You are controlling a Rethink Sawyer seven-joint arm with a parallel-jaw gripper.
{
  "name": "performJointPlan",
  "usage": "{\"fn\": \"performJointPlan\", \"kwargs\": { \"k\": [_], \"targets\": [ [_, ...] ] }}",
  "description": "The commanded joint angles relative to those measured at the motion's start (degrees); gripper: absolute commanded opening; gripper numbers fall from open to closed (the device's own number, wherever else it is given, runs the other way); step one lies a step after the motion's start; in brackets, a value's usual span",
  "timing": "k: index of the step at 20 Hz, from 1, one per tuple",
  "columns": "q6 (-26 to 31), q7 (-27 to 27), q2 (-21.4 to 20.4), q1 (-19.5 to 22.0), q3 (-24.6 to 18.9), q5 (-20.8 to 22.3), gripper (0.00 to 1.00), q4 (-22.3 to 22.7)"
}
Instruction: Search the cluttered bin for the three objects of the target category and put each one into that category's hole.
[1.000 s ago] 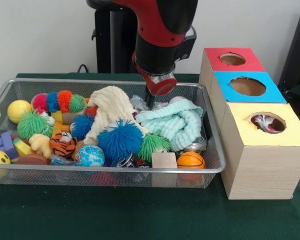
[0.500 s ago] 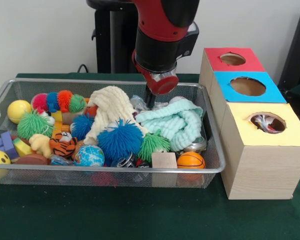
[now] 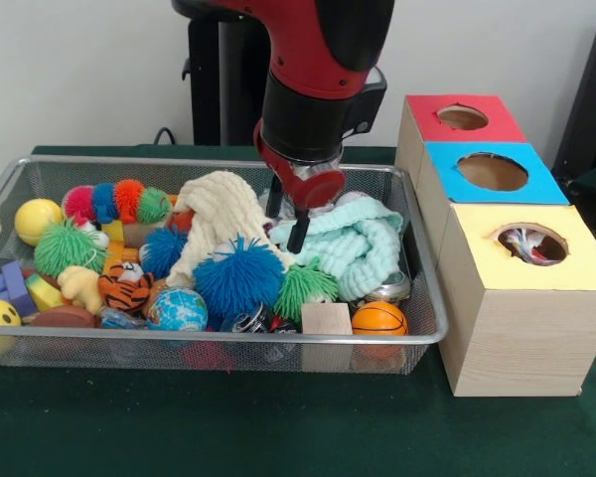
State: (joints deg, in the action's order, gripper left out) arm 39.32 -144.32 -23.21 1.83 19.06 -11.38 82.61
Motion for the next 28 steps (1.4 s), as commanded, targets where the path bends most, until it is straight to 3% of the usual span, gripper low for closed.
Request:
{"fn": "performJointPlan", "kwargs": {
  "k": [1, 7, 14, 18, 22, 26, 28],
  "targets": [
    [-8.4, -3.1, 2.3, 0.0, -3.9, 3.5, 1.00, 6.4],
    [-11.2, -4.8, 0.0, -1.7, -3.2, 2.5, 1.00, 10.7],
    [-5.1, -3.2, -10.1, -2.8, -3.7, 0.8, 1.00, 18.2],
    [-3.0, -1.7, -13.9, -2.9, -4.8, 0.6, 1.00, 21.4],
    [-6.2, -1.0, -13.7, -2.9, -4.4, 2.2, 1.00, 23.2],
    [-16.3, 3.5, -10.8, 4.2, -9.3, 3.9, 1.00, 27.0],
    [-18.8, 3.6, -9.0, 5.5, -10.0, 5.1, 1.00, 27.1]
  ]
}}
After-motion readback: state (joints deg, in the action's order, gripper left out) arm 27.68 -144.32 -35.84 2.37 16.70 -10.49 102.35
